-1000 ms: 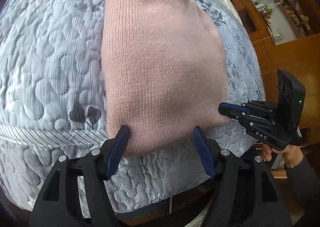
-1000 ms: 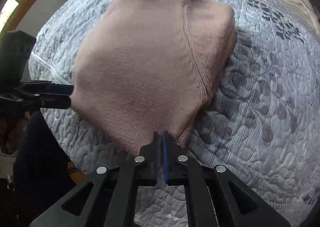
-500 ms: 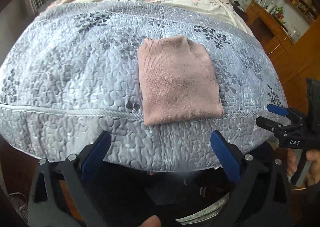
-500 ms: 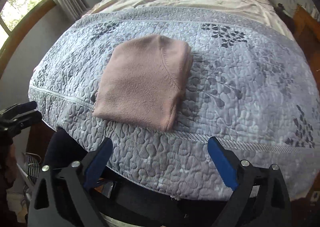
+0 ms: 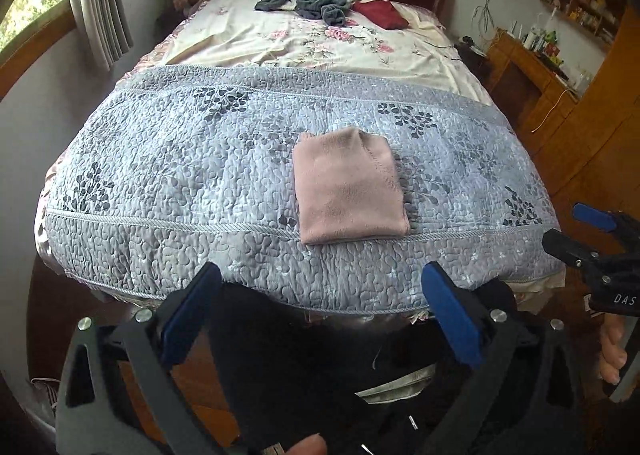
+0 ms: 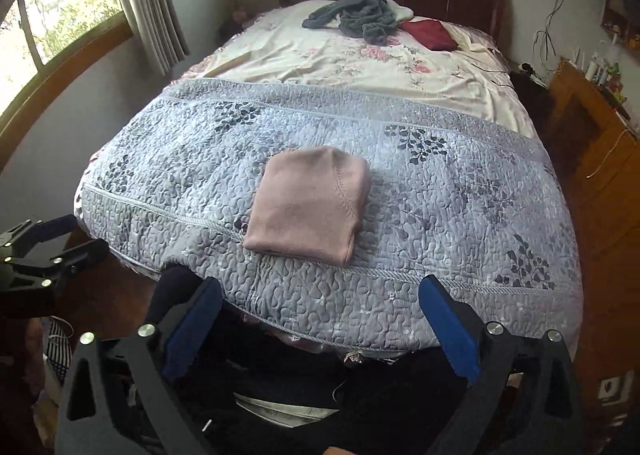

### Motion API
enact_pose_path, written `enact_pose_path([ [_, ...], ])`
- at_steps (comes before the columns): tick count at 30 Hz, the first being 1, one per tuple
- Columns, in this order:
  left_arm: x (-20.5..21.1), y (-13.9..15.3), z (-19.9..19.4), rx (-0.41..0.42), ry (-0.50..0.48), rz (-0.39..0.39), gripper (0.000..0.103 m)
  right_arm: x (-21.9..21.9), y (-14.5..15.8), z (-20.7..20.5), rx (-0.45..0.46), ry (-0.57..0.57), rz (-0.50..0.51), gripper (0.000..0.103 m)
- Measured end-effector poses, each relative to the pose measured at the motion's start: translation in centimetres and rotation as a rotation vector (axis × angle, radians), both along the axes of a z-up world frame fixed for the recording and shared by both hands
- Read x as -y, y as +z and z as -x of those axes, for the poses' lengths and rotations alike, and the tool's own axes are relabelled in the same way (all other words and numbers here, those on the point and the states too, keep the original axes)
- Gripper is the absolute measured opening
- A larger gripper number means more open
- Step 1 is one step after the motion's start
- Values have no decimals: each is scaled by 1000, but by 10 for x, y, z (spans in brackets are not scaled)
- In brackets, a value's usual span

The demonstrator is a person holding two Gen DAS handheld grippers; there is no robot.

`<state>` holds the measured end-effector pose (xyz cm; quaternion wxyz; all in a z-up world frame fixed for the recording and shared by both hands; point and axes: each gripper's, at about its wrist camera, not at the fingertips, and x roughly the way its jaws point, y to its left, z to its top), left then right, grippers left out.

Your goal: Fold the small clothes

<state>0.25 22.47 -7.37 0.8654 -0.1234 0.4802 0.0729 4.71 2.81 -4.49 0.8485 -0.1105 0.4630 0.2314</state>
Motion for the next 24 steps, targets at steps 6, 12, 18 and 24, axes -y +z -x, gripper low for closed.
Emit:
enact_pose_path([
  [6,18,15,21,17,5,-48,99,-1,15,34,93,-38,49,99],
  [12,24,10,27,8,-11,-11,99,3,15,43,95,-67,38,99],
  [18,21,13,27,25,-3,-6,99,3,17,46,99,-74,22,99],
  [24,27,15,26,31,-14,-11,99,3,18,45,100,-73,11,99],
])
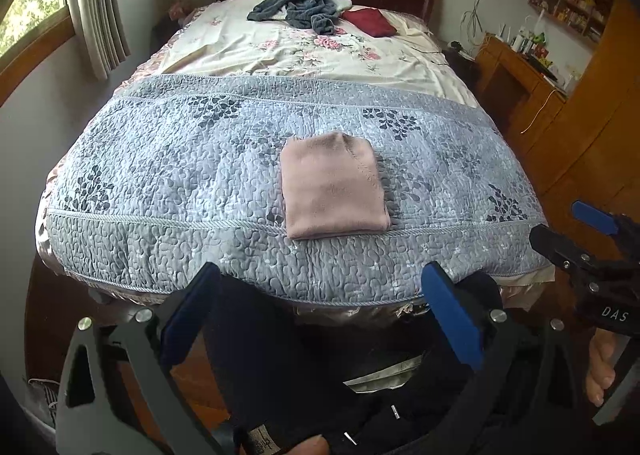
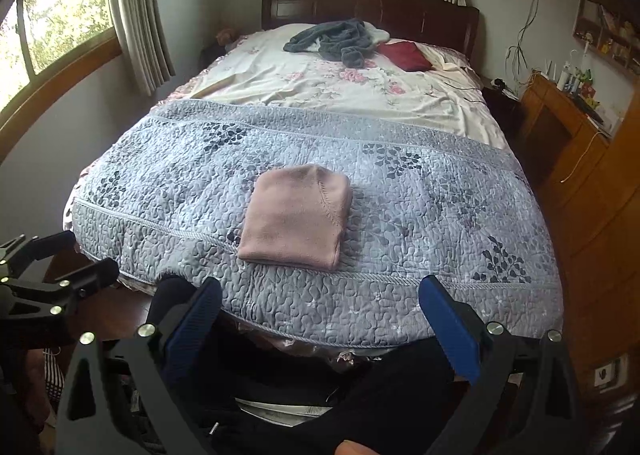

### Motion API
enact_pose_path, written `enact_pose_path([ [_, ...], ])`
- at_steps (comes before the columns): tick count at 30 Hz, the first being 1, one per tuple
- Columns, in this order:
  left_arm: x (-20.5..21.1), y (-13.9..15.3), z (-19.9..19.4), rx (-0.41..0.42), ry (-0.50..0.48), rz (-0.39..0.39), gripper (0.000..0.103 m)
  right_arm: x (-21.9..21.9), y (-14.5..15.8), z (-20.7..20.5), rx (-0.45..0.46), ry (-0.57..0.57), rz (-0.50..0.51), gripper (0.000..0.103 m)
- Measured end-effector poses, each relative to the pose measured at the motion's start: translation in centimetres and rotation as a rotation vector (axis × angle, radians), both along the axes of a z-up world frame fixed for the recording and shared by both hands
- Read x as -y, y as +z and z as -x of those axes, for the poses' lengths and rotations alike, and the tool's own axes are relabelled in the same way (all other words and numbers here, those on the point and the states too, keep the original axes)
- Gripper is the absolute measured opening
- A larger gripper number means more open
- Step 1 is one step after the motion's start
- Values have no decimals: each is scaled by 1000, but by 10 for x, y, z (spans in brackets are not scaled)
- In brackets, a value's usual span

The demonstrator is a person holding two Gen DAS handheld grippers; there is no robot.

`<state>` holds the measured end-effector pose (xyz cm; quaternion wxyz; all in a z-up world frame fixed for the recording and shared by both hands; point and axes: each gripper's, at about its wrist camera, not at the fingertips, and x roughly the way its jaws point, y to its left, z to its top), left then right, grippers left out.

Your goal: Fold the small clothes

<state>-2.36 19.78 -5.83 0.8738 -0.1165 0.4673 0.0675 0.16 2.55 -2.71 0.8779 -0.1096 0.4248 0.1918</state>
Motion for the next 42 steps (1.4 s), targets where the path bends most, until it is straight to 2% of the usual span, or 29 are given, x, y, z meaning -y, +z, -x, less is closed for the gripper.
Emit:
enact_pose_path([
  [7,0,-4,-6,-19,-1,-12,99,0,-2,-3,-11,3,-4,99],
  [42,3,3,-4,-4,19,-48,99,-6,-12,-5,-27,37,-4,99],
])
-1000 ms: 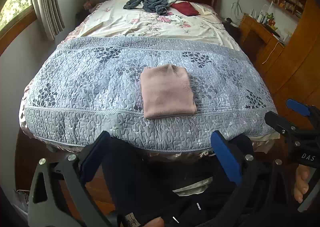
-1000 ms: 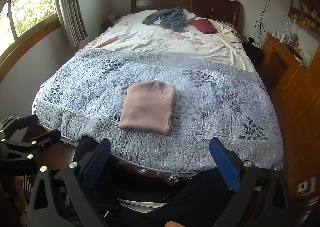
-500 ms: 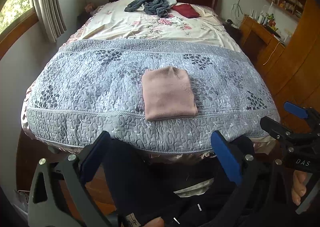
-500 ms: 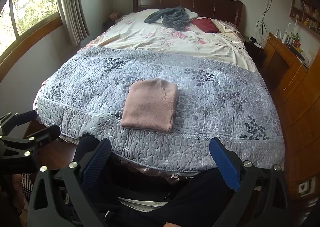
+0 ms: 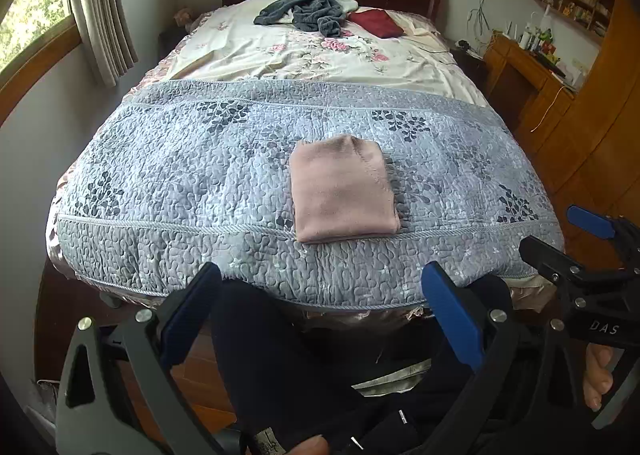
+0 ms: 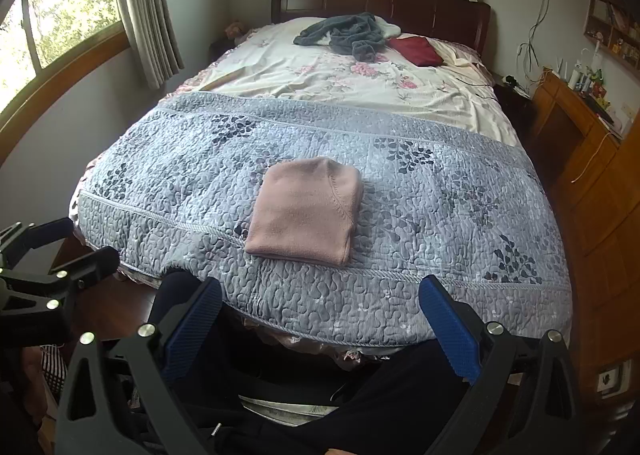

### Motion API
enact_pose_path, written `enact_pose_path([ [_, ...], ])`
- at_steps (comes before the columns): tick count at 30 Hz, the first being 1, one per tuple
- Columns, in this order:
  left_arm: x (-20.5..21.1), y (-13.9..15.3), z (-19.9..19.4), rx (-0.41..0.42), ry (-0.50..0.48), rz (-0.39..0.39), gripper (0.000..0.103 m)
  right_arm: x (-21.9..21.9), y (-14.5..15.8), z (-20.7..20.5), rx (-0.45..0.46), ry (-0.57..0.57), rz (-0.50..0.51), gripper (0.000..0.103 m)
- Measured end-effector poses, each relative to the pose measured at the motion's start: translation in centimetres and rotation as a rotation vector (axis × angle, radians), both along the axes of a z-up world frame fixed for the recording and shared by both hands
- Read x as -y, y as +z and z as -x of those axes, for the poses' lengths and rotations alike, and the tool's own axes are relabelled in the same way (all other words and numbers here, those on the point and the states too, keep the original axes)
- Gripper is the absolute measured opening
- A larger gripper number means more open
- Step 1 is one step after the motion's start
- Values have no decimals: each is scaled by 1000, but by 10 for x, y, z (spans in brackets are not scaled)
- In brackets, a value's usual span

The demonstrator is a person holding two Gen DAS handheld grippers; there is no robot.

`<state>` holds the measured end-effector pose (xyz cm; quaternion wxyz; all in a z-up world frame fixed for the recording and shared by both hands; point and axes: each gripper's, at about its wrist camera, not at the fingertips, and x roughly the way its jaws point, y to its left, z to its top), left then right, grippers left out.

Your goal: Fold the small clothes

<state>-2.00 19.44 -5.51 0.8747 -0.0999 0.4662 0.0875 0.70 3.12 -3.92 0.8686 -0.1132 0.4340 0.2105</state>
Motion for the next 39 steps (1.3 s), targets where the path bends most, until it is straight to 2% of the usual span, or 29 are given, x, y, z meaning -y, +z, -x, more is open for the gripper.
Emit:
enact_pose_path([
  [17,1,3,-1,3,0,-5,99,-1,1,2,8,1,1,99],
  [23,0,4,-3,2,0,-5,99,1,5,2,55,1,-7,99],
  [39,-5,-2,-4,-6,5,7,99,1,-1,-5,38,-3,-1,99],
])
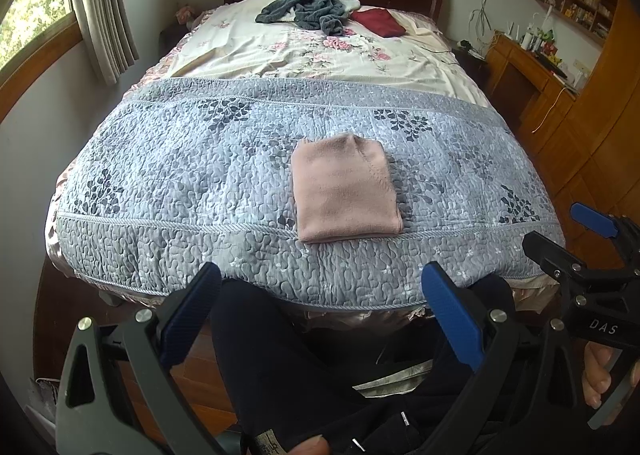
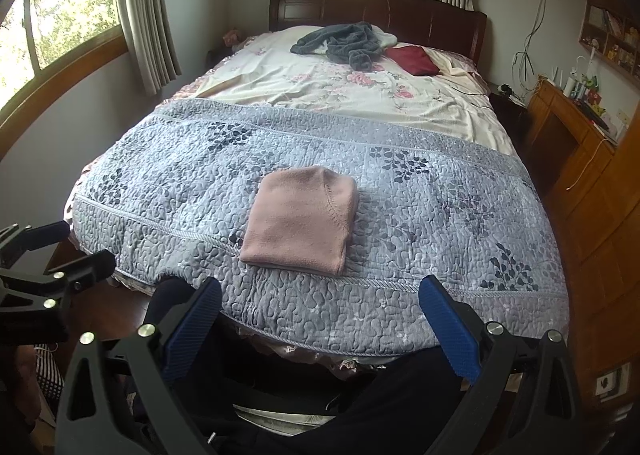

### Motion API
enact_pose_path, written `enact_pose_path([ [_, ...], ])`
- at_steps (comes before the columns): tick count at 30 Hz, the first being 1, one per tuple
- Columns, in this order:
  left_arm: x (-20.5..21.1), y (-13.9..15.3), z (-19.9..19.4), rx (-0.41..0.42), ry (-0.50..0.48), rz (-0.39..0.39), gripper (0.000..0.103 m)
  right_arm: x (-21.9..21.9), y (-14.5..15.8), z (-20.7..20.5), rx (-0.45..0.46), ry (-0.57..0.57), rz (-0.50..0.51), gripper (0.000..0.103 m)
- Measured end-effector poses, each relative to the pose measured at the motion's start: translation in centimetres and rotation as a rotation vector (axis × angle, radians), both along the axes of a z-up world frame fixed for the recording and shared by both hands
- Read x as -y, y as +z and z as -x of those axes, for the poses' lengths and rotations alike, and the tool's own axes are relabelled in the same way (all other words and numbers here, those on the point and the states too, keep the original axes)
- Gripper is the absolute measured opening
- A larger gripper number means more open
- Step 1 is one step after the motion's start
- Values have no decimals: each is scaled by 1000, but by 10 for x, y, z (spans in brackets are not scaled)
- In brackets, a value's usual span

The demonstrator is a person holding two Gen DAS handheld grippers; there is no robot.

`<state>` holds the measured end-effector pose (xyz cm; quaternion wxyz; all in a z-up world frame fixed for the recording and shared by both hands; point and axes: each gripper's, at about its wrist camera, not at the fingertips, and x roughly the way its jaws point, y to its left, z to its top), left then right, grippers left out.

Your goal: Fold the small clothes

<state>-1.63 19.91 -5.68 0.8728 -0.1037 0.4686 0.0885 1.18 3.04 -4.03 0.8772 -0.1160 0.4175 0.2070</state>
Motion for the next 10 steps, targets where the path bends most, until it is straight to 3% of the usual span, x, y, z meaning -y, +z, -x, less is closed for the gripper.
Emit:
enact_pose_path([
  [10,-3,-5,-2,-9,6,4,99,-4,-2,-3,-27,18,-17,99],
])
